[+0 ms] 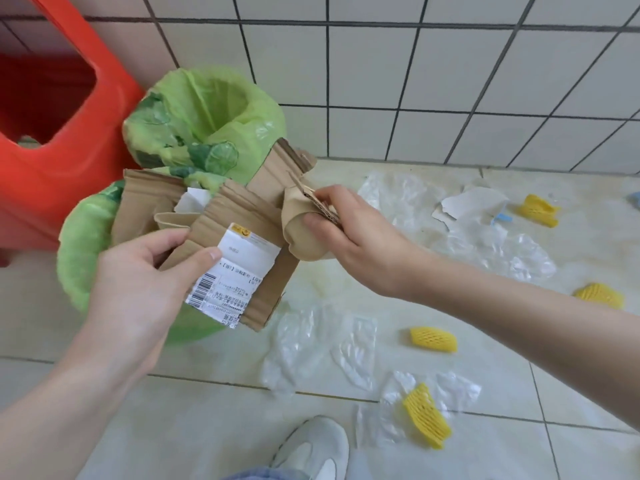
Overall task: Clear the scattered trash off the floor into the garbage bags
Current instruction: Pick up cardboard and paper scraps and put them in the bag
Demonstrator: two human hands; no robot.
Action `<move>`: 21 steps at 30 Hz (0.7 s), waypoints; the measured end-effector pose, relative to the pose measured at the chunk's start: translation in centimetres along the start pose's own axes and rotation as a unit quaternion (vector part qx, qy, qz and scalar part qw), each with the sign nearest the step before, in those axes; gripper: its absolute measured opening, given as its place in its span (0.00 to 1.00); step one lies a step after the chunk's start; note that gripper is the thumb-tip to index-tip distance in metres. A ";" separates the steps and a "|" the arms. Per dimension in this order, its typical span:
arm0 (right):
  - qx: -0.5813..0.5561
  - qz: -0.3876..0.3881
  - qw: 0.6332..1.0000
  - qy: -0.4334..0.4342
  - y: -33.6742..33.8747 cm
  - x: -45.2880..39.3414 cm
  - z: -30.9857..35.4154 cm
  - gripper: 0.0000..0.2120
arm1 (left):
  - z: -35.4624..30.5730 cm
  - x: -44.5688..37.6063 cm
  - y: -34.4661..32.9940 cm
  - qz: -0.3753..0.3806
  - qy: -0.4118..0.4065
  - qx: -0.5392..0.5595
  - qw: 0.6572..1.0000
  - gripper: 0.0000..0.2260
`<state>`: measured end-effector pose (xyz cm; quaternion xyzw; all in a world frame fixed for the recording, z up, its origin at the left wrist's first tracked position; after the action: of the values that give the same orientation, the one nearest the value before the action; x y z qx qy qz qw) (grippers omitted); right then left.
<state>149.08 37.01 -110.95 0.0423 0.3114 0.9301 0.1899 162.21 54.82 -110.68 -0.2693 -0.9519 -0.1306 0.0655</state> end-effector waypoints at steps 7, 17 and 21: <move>-0.016 0.010 0.999 0.034 -3.1 -4.6 4.7 0.17 | -1.1 -1.3 6.4 -0.096 -0.021 0.049 0.994 0.11; 0.030 0.059 0.996 0.066 -9.5 -7.3 8.7 0.20 | 1.7 -1.8 15.2 -0.274 -0.031 0.015 0.961 0.08; 0.078 0.084 0.989 0.089 -11.6 -7.7 9.5 0.23 | 3.2 -1.5 13.4 -0.271 -0.039 -0.015 0.962 0.12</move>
<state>161.90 47.98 -109.90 0.0003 0.3941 0.9157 0.0789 170.37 65.96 -111.18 -0.0068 -0.9891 -0.1468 -0.0132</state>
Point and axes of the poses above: each hand's wrist, its own x-axis away from the middle knuckle, its own y-axis out of the back of the hand, z = x × y, the point moved 9 cm from there along -x, towards the middle knuckle, and after that the axes turned 7 degrees about y, right-handed, at the moved point
